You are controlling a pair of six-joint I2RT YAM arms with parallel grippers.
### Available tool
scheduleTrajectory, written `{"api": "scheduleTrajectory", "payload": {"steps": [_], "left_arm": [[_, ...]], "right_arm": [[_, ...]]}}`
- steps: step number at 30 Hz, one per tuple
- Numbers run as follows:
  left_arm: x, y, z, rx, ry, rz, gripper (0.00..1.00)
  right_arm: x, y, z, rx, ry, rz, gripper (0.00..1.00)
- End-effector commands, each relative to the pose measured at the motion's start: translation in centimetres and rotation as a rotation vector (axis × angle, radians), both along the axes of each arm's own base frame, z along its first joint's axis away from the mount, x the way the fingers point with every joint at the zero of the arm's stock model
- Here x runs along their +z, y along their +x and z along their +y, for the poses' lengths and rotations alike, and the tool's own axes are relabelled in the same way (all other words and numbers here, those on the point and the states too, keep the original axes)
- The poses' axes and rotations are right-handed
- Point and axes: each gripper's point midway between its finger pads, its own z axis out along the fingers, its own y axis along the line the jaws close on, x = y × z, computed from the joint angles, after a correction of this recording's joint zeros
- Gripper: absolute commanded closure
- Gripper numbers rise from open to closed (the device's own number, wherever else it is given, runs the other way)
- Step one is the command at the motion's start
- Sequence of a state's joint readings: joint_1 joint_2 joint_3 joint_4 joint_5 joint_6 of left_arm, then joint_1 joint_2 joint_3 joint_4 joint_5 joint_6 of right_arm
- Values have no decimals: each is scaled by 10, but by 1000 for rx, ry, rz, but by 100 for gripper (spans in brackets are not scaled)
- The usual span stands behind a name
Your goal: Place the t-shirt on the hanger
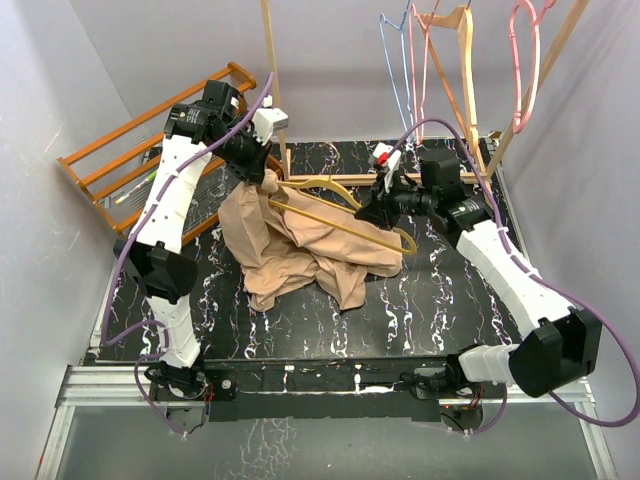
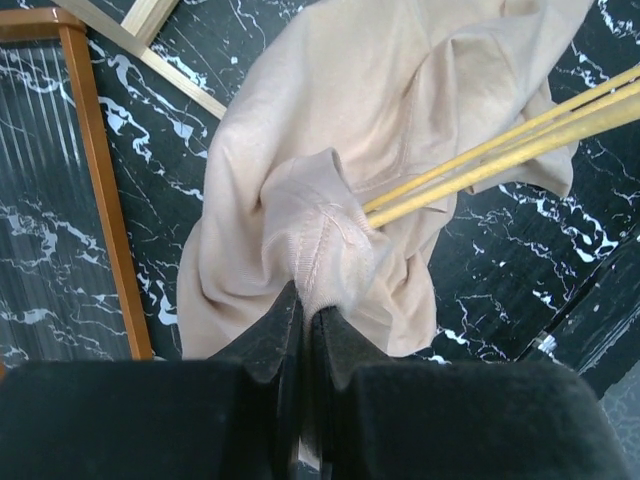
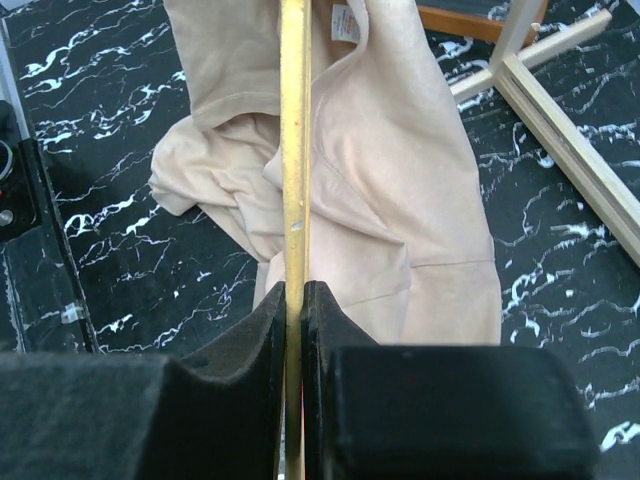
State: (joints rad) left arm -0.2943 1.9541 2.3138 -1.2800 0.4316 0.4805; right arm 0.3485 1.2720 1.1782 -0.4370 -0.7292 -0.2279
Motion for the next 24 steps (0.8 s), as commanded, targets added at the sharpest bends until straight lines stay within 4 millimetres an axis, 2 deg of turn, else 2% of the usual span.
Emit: {"api": "scheduleTrajectory", "payload": {"steps": [1,6,11,16,21,24], "left_arm": [[24,-24,-1,-47,-31,-37,100],[26,-21,11,-25,13,-108,100],[35,-20,16,8,18,-158,100],[53,-20,17,23,8,-195,100],[59,-23,21,22,24,-208,100],[65,-24,24,24,33,-225,100]], "right_arm": [[50,5,19,143,56,-176,92],[40,-2,20,266,-17,-201,92],[25,20,3,134,-135,-172,92],[33,29,-5,71,-149,-205,92],[42,31,0,118,-137,-222,92],[51,40,0,109,-147,-244,92]]}}
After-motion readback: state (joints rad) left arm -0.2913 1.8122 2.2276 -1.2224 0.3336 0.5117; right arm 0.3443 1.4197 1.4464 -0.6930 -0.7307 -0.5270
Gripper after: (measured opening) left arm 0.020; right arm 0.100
